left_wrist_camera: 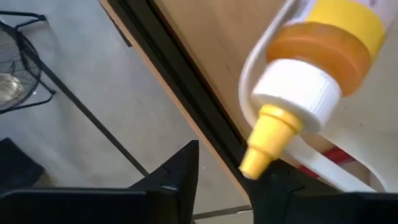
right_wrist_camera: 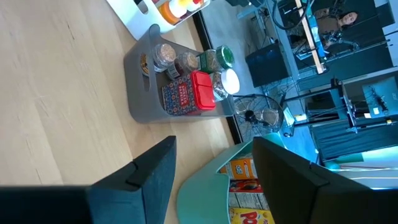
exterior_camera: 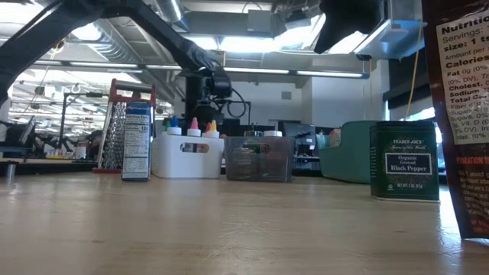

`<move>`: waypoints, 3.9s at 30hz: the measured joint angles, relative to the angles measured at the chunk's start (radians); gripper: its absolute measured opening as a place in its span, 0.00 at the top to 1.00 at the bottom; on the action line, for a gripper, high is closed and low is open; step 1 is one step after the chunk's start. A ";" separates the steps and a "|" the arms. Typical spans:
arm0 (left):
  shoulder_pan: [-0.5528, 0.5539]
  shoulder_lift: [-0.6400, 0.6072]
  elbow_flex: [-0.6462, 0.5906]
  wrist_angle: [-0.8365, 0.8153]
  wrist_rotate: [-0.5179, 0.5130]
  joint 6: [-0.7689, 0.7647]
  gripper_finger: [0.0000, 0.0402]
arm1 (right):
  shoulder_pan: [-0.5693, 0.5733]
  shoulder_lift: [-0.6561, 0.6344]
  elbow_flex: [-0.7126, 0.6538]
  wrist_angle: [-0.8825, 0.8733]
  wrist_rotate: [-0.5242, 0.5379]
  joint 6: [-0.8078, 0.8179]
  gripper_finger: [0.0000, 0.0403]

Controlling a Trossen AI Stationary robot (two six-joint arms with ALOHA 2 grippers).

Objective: Pick & Place Kitchen Items
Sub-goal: Adjust the yellow food coloring in the white bin

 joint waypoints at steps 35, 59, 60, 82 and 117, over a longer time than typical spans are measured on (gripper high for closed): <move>-0.004 -0.005 0.084 0.004 -0.049 -0.206 0.66 | 0.000 0.000 0.000 -0.011 0.009 0.000 0.47; -0.042 -0.081 0.084 -0.131 -0.100 -0.158 0.48 | 0.000 0.001 -0.021 0.003 0.005 0.002 0.47; -0.045 -0.092 0.084 -0.151 -0.069 -0.157 0.48 | 0.000 0.001 -0.022 0.002 0.005 0.003 0.47; -0.111 -0.134 0.077 -0.234 0.117 -0.059 0.48 | 0.023 0.001 -0.023 0.017 0.009 0.000 0.47; -0.114 -0.086 0.076 -0.225 0.142 -0.132 0.48 | 0.027 0.001 -0.023 0.018 0.005 0.000 0.47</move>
